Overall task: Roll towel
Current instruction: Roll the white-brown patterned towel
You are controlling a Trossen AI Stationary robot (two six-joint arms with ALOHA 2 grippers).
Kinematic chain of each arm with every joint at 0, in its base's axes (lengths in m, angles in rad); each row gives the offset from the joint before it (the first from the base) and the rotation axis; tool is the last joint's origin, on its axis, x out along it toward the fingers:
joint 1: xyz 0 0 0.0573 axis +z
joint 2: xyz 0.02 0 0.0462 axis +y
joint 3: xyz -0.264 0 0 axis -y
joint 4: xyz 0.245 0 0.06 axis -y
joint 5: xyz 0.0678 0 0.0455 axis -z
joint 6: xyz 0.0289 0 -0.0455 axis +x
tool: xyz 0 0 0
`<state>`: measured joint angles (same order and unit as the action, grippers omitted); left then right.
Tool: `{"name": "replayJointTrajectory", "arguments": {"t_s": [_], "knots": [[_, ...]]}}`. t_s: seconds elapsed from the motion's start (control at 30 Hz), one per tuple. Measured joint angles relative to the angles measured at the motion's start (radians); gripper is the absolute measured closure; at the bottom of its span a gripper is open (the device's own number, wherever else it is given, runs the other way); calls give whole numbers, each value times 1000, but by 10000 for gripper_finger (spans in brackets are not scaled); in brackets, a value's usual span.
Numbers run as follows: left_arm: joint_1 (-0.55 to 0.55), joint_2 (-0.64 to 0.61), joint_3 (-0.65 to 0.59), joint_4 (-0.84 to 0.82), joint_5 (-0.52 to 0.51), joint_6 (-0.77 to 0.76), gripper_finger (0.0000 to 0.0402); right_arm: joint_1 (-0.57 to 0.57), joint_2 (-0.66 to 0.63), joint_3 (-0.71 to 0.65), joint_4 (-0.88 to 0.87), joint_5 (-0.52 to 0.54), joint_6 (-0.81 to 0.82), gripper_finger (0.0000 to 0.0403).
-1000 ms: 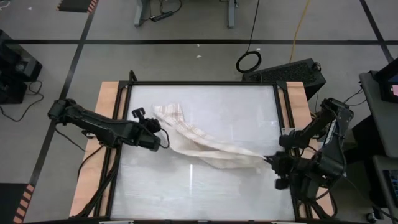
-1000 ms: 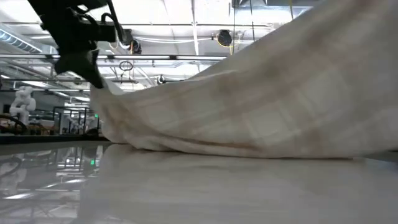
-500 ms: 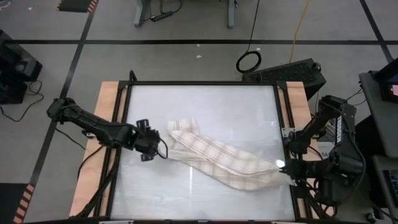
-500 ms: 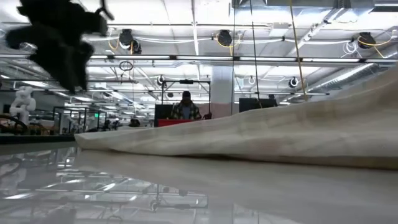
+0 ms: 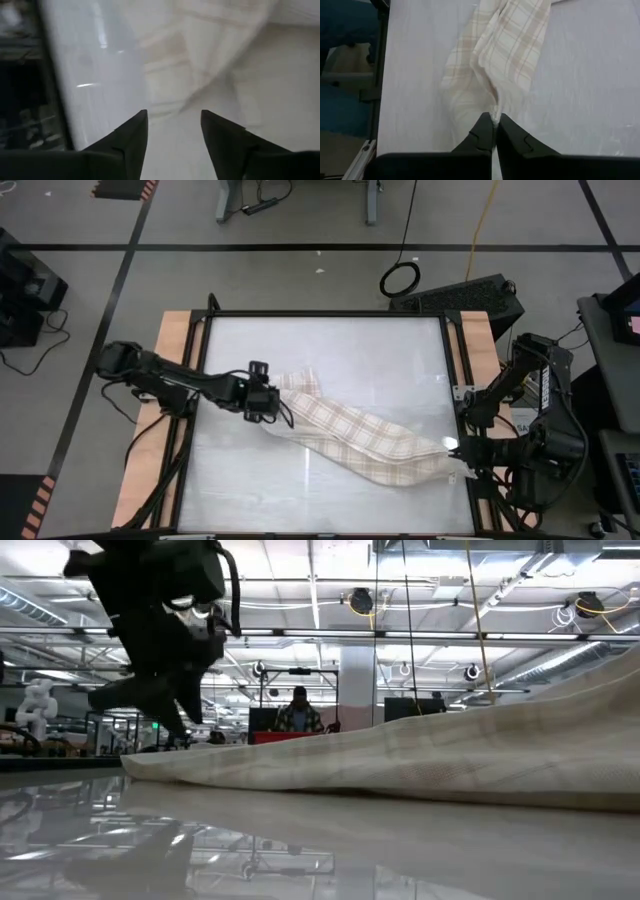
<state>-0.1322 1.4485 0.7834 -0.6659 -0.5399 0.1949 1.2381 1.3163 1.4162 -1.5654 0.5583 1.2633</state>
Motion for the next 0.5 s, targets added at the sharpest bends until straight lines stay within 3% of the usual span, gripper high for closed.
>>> {"name": "replayJointTrajectory", "arguments": {"t_s": [0.23,0.3,0.43,0.5], "knots": [[48,91,0,69,74,192,239,0,0,0,8,44,-34,403],[62,106,0,107,76,210,270,0,0,0,9,48,-45,403],[73,101,14,101,25,179,377,0,0,0,9,52,-48,403],[69,68,34,53,-44,122,388,0,0,0,8,54,-47,403]]}}
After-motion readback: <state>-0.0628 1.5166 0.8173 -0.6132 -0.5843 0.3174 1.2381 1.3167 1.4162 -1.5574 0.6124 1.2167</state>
